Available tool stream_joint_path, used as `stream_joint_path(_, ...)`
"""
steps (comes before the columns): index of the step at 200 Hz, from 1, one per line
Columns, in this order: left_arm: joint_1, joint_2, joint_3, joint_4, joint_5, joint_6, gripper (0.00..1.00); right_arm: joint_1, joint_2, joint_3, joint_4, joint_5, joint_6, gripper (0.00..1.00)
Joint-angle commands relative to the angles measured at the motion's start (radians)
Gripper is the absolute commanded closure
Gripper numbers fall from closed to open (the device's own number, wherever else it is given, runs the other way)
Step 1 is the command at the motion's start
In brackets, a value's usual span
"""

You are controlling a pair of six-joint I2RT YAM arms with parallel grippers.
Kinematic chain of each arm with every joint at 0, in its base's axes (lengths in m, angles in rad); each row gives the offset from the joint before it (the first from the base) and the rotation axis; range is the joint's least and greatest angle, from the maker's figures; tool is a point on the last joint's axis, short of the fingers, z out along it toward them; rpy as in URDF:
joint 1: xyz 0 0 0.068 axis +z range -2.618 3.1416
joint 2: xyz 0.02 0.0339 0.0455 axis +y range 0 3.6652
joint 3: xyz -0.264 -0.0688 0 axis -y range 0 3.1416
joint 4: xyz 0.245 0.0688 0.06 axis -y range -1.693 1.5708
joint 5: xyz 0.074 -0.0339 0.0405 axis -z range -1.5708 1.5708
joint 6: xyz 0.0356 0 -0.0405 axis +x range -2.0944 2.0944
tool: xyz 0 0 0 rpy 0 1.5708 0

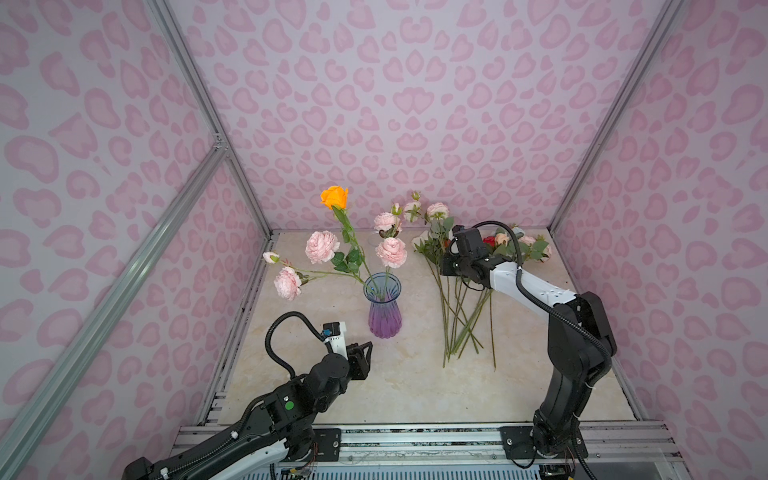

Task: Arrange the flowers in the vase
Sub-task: 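Close right gripper on a pink carnation stem in the pile, then lift the pink carnations upright with right gripper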

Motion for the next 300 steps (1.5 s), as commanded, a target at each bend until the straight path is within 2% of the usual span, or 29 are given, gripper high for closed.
stream_joint_path(1, 0.001, -0.019, 0.002, 0.019, 0.0, 0.003, 0.53, 0.001, -0.031, -0.038, 0.066, -0.025, 0.032, 1.0)
stream_joint_path(34, 0.001, -0.068, -0.006, 0.008, 0.001, 0.011, 0.53, 0.001, -0.106, -0.106, 0.098, -0.028, 0.062, 1.0)
stream_joint_path(104, 0.001, -0.127, 0.013, 0.007, 0.036, 0.045, 0.53, 0.003, -0.38, -0.335, 0.242, -0.053, 0.124, 1.0)
stream_joint_path(170, 0.001, -0.187, -0.023, -0.017, -0.011, -0.015, 0.53, 0.025, -0.619, -0.448, 0.29, -0.027, 0.117, 1.0)
stream_joint_path(212, 0.001, -0.217, -0.007, 0.008, 0.047, 0.034, 0.53, 0.093, -0.731, -0.521, 0.396, 0.029, 0.062, 1.0)
stream_joint_path(256, 0.001, -0.242, 0.041, 0.049, 0.157, 0.147, 0.52, 0.183, -0.825, -0.54, 0.463, 0.052, 0.01, 1.0)
stream_joint_path(279, 0.001, -0.238, 0.074, 0.003, 0.102, 0.177, 0.52, 0.253, -0.858, -0.519, 0.493, 0.107, -0.033, 1.0)
stream_joint_path(300, 0.001, -0.241, 0.057, -0.029, 0.002, 0.126, 0.52, 0.309, -0.861, -0.474, 0.552, 0.158, -0.075, 1.0)
